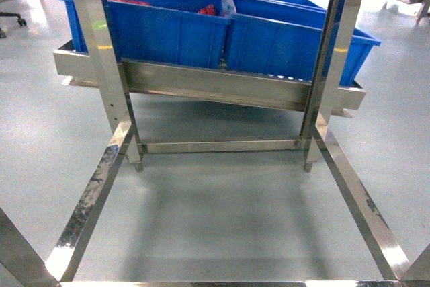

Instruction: Pick capacitor and pack into box

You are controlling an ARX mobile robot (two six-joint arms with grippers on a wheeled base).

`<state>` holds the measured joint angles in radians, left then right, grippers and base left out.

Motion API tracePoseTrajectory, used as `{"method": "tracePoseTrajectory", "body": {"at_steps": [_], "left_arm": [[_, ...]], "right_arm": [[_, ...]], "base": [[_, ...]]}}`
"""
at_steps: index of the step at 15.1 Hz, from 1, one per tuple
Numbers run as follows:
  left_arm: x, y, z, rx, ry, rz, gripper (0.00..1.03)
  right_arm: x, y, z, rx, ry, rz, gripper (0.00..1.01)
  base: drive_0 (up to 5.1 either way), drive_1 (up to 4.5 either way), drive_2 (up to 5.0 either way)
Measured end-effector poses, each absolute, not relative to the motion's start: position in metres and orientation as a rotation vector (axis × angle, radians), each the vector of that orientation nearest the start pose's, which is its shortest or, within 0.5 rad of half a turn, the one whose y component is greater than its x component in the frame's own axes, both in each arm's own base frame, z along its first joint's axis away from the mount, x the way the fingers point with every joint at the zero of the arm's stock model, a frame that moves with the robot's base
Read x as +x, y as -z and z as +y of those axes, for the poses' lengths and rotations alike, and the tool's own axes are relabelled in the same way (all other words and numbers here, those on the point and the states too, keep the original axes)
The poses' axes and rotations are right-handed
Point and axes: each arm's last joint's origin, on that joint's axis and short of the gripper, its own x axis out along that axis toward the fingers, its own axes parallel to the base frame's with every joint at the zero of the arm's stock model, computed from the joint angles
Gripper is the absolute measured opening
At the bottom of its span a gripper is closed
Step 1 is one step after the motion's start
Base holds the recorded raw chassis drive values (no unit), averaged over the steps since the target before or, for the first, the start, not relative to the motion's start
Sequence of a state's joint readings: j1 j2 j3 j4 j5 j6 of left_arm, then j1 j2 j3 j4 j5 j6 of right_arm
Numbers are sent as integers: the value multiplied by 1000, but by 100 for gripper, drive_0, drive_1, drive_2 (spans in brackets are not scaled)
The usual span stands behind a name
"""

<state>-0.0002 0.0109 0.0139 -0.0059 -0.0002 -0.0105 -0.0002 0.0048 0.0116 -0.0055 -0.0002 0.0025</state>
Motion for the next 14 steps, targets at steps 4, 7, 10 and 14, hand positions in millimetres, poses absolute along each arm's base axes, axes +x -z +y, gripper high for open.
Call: {"method": "tracePoseTrajectory", "body": {"at_steps": [4, 7, 10, 14], "left_arm": [[98, -167, 0, -10, 0, 3, 98], [98, -167, 0, -10, 0, 3, 98], [98, -167, 0, -10, 0, 3, 98], [98, -167, 0, -10, 0, 3, 98]], "right_arm": [[97, -167, 0, 2, 0, -1, 98], [97, -167, 0, 2, 0, -1, 98], [97, -167, 0, 2, 0, -1, 98], [97, -167, 0, 2, 0, -1, 98]], "base": [[0, 0, 0], [0, 0, 0], [0, 0, 0], [0, 0, 0]]}}
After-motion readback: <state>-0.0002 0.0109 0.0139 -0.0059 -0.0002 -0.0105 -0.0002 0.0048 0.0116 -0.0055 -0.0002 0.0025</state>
